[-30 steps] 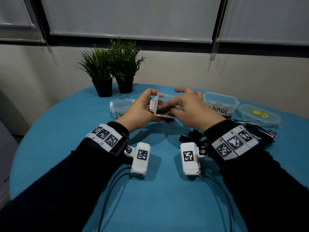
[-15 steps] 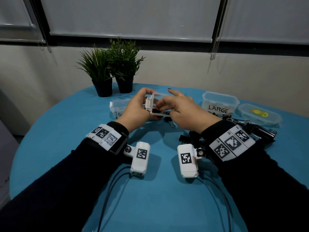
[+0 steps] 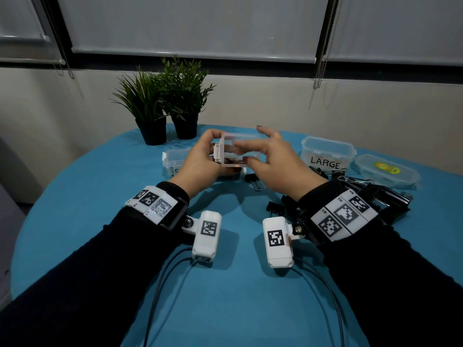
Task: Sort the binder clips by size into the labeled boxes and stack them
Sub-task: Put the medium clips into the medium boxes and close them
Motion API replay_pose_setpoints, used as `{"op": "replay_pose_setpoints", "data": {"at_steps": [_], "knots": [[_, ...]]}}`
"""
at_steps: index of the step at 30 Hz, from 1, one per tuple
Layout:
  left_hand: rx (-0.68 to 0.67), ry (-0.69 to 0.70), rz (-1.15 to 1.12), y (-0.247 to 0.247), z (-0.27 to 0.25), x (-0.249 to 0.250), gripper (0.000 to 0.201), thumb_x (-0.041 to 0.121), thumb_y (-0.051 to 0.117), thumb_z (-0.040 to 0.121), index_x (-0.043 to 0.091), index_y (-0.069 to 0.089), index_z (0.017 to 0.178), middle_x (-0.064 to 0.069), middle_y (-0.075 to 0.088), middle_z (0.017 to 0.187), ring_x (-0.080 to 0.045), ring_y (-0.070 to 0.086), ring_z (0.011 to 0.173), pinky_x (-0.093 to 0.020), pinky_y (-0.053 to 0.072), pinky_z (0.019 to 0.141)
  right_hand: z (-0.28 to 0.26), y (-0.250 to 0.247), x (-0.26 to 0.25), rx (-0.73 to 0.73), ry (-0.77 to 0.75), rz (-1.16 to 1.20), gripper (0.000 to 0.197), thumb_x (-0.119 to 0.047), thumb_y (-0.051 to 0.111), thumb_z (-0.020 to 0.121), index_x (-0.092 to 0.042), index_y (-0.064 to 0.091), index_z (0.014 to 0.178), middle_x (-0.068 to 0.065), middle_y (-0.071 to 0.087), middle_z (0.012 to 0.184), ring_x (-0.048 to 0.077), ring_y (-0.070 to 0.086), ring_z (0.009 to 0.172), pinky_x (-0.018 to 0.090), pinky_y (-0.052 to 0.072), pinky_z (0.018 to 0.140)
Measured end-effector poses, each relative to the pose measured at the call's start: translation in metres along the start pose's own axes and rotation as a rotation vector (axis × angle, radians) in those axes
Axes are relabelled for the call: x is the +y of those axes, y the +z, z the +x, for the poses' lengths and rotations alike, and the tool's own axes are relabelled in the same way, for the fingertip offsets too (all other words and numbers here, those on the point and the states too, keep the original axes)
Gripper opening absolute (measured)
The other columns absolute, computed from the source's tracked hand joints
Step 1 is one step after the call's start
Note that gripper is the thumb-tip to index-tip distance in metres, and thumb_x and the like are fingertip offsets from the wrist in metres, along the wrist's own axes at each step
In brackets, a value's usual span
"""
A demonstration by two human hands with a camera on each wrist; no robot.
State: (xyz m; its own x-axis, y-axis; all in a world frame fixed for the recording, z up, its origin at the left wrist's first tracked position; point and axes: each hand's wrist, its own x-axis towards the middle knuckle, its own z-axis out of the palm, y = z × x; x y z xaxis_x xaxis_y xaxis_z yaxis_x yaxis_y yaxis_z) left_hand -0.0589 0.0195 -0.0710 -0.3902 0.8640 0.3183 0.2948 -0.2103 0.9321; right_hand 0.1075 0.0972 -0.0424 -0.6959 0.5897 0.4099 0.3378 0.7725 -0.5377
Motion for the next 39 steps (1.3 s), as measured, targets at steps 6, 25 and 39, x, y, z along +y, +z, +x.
{"op": "replay_pose_setpoints", "data": {"at_steps": [6,25,39], "knots": [[0.046,0.025,0.015,-0.002,0.001,-0.001,0.068,-0.008,0.083,0.074,0.013,0.046,0.127,-0.01,0.069,0.116,-0.02,0.073,0.096,-0.028,0.06,0.081,0.007,-0.007,0.013,0.412,0.147,0.398,0.029,0.003,0.057,0.09,-0.021,0.07,0.099,-0.002,0.072,0.091,0.006,0.066,0.083,0.025,0.056,0.076],[-0.046,0.045,-0.019,0.002,0.001,0.002,0.072,-0.007,0.073,0.085,0.012,0.025,0.135,-0.008,0.055,0.121,-0.013,0.062,0.107,-0.022,0.055,0.087,0.005,0.012,0.035,-0.195,0.338,-0.055,0.025,-0.019,0.09,0.069,-0.019,0.073,0.087,-0.001,0.07,0.085,0.018,0.064,0.077,0.025,0.047,0.063],[0.068,-0.026,0.196,0.001,0.006,0.005,0.031,0.01,0.043,0.099,0.016,0.033,0.127,-0.001,0.052,0.089,-0.017,0.052,0.072,-0.032,0.043,0.058,-0.003,-0.016,0.003,0.007,-0.05,0.036,0.043,-0.014,0.062,0.088,-0.042,0.052,0.119,0.002,0.051,0.103,0.019,0.059,0.072,0.028,0.048,0.07]]}}
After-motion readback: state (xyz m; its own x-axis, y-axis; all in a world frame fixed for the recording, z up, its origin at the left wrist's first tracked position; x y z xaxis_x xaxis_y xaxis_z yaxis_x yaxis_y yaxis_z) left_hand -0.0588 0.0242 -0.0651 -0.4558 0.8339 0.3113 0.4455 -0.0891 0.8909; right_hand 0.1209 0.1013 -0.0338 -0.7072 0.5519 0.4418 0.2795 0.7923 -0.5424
